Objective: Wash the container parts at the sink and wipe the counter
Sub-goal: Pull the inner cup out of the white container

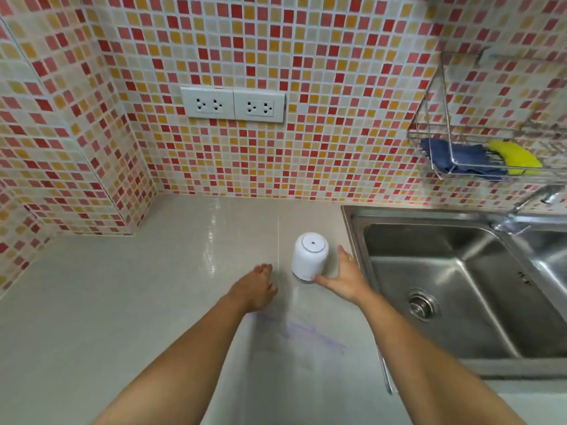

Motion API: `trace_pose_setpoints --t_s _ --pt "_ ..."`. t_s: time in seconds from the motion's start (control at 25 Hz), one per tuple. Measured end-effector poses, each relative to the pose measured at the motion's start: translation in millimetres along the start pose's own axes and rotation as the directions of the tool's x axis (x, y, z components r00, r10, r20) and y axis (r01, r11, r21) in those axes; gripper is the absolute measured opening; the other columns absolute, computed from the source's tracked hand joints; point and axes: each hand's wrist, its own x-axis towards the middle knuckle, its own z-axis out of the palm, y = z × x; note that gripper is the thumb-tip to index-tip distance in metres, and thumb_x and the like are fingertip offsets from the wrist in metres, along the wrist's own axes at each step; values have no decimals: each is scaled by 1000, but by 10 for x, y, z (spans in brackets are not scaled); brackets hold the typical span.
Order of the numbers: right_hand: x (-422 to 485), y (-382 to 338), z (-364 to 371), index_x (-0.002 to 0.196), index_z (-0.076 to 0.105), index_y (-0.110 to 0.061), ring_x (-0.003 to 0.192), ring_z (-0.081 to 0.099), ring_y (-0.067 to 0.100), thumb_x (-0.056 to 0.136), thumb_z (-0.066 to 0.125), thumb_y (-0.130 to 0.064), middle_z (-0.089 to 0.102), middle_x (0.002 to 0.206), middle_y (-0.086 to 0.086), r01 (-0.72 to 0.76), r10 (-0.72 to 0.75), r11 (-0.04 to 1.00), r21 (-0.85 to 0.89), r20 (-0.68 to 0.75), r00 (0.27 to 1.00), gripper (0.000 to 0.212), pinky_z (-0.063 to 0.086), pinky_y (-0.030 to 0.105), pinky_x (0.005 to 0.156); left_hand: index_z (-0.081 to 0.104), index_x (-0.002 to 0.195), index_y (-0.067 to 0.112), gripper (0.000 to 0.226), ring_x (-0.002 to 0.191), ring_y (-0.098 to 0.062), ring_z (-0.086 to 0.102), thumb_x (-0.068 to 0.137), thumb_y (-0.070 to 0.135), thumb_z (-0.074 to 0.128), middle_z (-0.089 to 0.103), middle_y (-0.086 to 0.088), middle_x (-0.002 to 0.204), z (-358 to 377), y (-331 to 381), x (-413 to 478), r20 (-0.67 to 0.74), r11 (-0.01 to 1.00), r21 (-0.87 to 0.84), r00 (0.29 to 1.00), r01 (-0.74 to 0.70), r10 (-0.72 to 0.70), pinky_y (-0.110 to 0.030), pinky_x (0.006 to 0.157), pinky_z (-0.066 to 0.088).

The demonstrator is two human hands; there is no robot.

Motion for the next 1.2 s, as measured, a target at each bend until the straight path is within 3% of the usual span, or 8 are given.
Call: trace_pose_setpoints --t_s 0.2,0.32,0.4,0.56,0.76,0.88,1.0,1.2 --pt "433 74 105 144 24 -19 132 37 16 48 88 -44 37 145 -3 47 -66 975 217 82 994 118 31 34 109 12 149 2 65 142 -27 24 96 24 44 18 -16 156 313 101 419 49 983 -168 996 79 -71 -29 113 20" --pt "596 69 154 128 44 -22 110 55 12 50 90 -34 57 121 -7 53 -74 943 328 52 996 91 45 24 90 18 147 5 72 141 -28 26 91 31 54 24 -14 153 361 182 611 57 969 -233 996 83 -72 -30 112 23" --pt "640 45 145 119 49 -21 97 58 11 56 88 -31 60 110 -7 34 -34 925 379 -7 999 74 45 20 77 27 144 11 78 135 -28 37 80 40 61 36 -10 146 396 239 727 30 937 -338 996 88 -82 -33 109 32" --pt "709 85 139 118 51 -19 88 57 12 63 83 -38 60 103 -7 -59 107 886 461 -79 991 66 42 8 61 29 143 19 103 129 -20 46 61 59 75 46 2 141 497 336 896 -24 852 -496 979 165 -204 -38 105 41" --pt "762 197 158 115 59 -22 94 65 11 53 76 -60 69 103 -7 -115 176 820 561 -55 983 75 54 31 83 22 148 17 112 131 -15 39 60 49 83 38 6 142 505 502 972 -91 792 -599 973 118 -214 -33 108 37" --pt "767 185 86 110 62 -22 92 65 12 50 72 -66 69 99 -8 -106 178 849 518 -92 980 75 54 31 81 38 137 23 108 121 -22 51 46 65 80 53 -1 133 536 466 1015 -128 826 -554 969 105 -209 -42 98 47" --pt "783 149 35 111 62 -22 91 64 15 49 70 -69 68 104 -5 -96 180 879 468 -139 974 79 54 30 79 40 135 22 104 116 -22 54 47 62 80 57 -1 127 523 451 1029 -129 845 -525 973 99 -193 -41 95 49" --pt "834 39 -60 116 60 -17 87 58 19 61 76 -58 66 111 3 -111 214 888 446 -188 959 70 45 22 69 47 130 26 91 109 -19 57 51 56 81 60 4 123 454 474 952 -175 829 -557 969 49 -174 -35 90 53"
